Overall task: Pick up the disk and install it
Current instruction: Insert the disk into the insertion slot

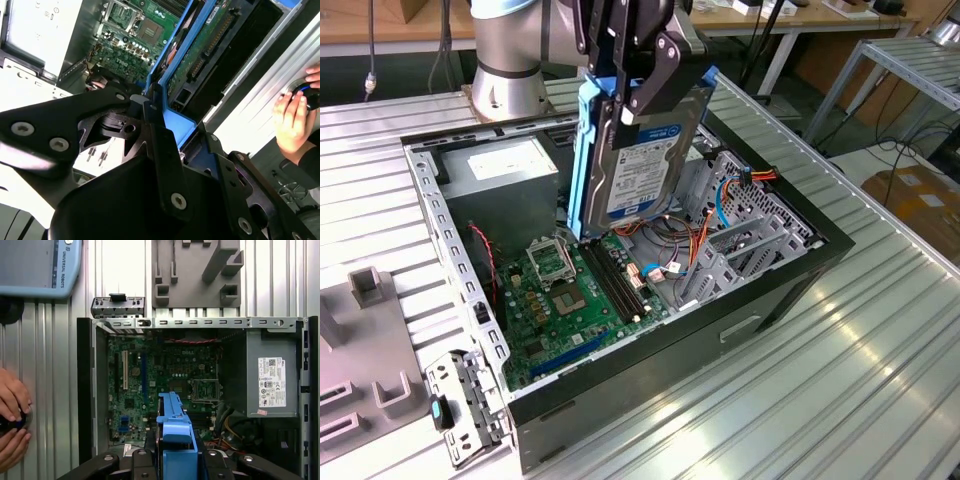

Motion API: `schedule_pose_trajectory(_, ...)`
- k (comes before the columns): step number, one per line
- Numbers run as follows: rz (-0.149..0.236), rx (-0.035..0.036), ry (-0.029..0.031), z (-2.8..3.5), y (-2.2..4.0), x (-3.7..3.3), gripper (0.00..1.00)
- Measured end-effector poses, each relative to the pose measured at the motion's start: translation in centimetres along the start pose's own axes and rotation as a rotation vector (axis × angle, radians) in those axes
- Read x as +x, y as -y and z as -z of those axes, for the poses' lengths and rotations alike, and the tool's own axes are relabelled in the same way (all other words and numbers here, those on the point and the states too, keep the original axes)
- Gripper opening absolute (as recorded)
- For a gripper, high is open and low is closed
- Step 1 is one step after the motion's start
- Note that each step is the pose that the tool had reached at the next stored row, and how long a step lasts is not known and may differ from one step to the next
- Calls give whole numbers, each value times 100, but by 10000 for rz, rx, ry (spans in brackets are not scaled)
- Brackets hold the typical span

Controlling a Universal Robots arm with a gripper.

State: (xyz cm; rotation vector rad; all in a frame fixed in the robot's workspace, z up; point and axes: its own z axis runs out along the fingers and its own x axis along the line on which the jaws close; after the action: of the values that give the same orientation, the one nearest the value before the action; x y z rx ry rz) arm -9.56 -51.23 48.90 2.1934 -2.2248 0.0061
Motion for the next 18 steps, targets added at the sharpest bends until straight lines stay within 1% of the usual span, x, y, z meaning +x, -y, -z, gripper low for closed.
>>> schedule_pose_trajectory(1, 0, 0, -2, -1, 7, 5, 37)
schedule_pose_trajectory(3, -1, 1, -9, -2, 42, 6, 37)
schedule_pose_trajectory(5, -1, 1, -10, -2, 168, 5, 37)
schedule_pose_trajectory(7, 0, 1, -9, -3, 238, 4, 37)
schedule_pose_trajectory(8, 0, 0, -11, -5, 287, 3, 37)
schedule_pose_trajectory(10, 0, 1, -10, -6, 335, 3, 37)
schedule_pose_trajectory(17, -1, 0, -11, -5, 348, 3, 37)
schedule_pose_trajectory(18, -1, 1, -31, -11, 349, 65, 37)
